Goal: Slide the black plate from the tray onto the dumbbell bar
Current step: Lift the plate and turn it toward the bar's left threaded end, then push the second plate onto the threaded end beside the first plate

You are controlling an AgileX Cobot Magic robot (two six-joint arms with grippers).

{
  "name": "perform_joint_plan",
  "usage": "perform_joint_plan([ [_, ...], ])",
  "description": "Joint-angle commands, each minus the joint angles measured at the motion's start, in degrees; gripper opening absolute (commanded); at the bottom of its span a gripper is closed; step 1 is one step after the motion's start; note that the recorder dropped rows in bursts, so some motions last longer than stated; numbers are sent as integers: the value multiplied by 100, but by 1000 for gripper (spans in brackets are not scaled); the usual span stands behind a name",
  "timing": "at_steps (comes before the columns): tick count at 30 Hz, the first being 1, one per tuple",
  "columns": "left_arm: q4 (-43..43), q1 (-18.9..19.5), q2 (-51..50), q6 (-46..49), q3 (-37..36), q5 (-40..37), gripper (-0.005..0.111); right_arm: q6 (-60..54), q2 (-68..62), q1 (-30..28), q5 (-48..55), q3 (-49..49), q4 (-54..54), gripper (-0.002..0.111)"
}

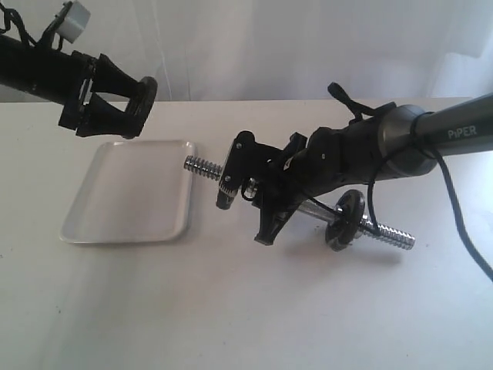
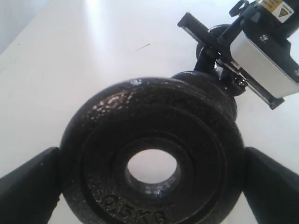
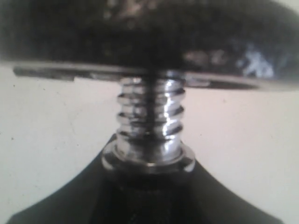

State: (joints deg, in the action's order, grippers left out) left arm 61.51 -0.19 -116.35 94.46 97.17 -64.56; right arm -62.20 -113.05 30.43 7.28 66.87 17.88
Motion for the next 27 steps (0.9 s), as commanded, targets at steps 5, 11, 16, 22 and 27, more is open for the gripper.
perform_joint_plan([
  [5,825,-29,-324,-626,10,-540,0,10,583,-20,-1096,167,48,0],
  [11,1214,-184,-415,-627,-125,-540,0,88,552,-20,-1291,167,48,0],
  [16,1214,-404,-427,-594,-483,-540,0,98,455,-20,-1360,167,48,0],
  [22,1132,-477,-427,-735,-750,-540,0,139,247,-20,-1598,167,48,0],
  [27,1432,-576,-427,-462,-1029,-540,0,211,247,-20,-1637,167,30,0],
])
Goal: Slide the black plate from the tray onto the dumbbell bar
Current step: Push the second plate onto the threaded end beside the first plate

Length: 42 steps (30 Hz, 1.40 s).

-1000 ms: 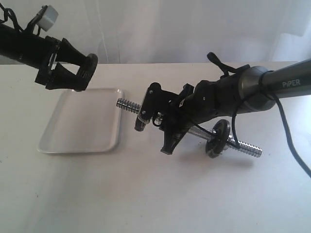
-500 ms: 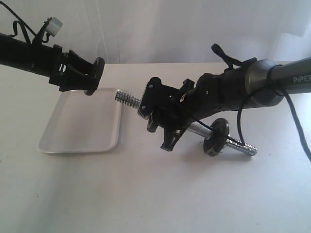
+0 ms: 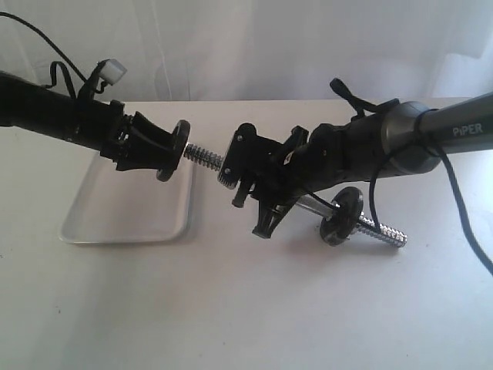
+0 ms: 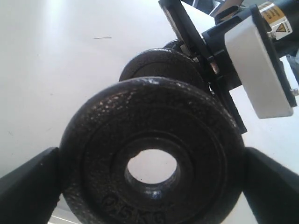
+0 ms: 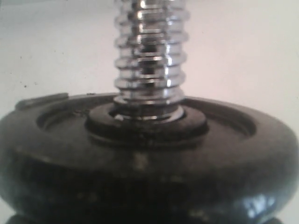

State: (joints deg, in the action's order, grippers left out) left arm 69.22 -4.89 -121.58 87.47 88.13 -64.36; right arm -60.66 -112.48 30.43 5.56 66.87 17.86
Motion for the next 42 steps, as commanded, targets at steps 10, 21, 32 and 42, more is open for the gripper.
perform_joint_plan([
  [10,957,-213,48,398,-135,-561,0,94,191,-20,-1314,167,32,0],
  [21,1112,-48,-200,708,-73,-561,0,94,191,-20,-1239,167,32,0],
  [32,1147,15,-200,657,-73,-561,0,94,191,-20,-1302,167,32,0],
  [42,1328,-61,-438,705,-73,-561,0,94,201,-20,-1295,167,32,0],
])
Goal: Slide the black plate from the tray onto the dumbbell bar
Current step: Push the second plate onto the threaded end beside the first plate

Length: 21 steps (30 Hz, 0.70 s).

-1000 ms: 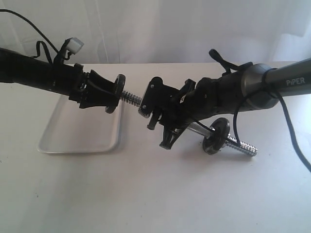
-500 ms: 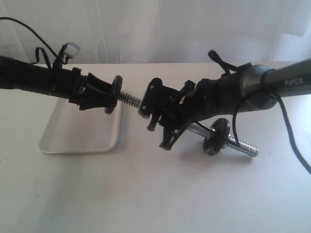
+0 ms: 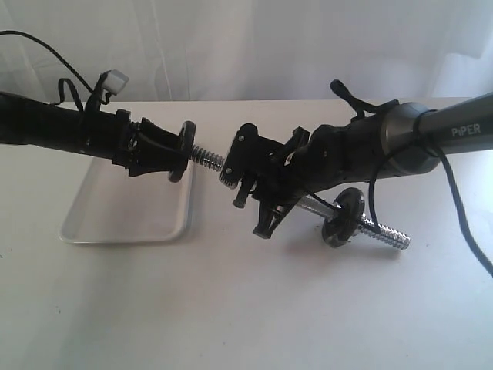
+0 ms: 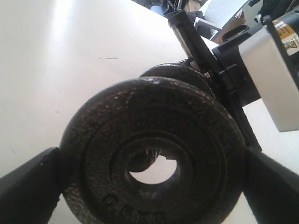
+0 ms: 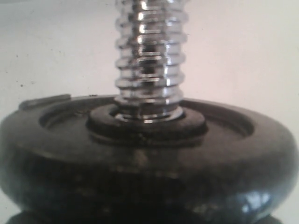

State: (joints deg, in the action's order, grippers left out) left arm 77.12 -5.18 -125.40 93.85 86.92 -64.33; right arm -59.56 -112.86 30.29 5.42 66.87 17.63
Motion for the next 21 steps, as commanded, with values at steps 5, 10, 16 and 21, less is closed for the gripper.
perform_joint_plan([
  [5,655,-32,-196,152,47,-564,0,-16,240,-6,-1268,167,55,0],
  [10,760,-32,-258,230,47,-564,0,-16,240,-6,-1244,167,55,0],
  [16,803,-32,-258,257,47,-564,0,-16,240,-6,-1201,167,55,0],
  [21,602,-32,-258,798,47,-564,0,-16,240,-6,-1084,167,25,0],
])
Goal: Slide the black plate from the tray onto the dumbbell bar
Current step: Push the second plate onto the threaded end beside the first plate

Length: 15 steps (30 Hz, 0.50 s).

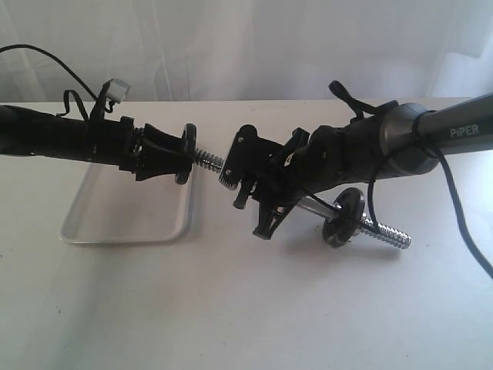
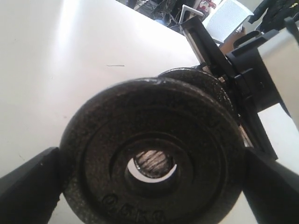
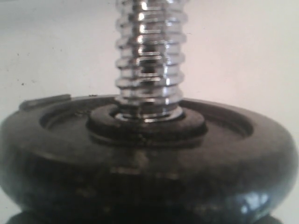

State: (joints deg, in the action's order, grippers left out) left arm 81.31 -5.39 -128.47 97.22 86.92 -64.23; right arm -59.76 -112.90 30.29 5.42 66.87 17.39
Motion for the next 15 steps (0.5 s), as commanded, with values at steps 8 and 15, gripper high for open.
perform_joint_plan([
  [8,46,-11,49,1574,47,-573,0,-42,244,128,-933,167,-191,0],
  [15,-560,-11,49,2378,47,-573,0,-53,244,164,-830,167,-283,0],
])
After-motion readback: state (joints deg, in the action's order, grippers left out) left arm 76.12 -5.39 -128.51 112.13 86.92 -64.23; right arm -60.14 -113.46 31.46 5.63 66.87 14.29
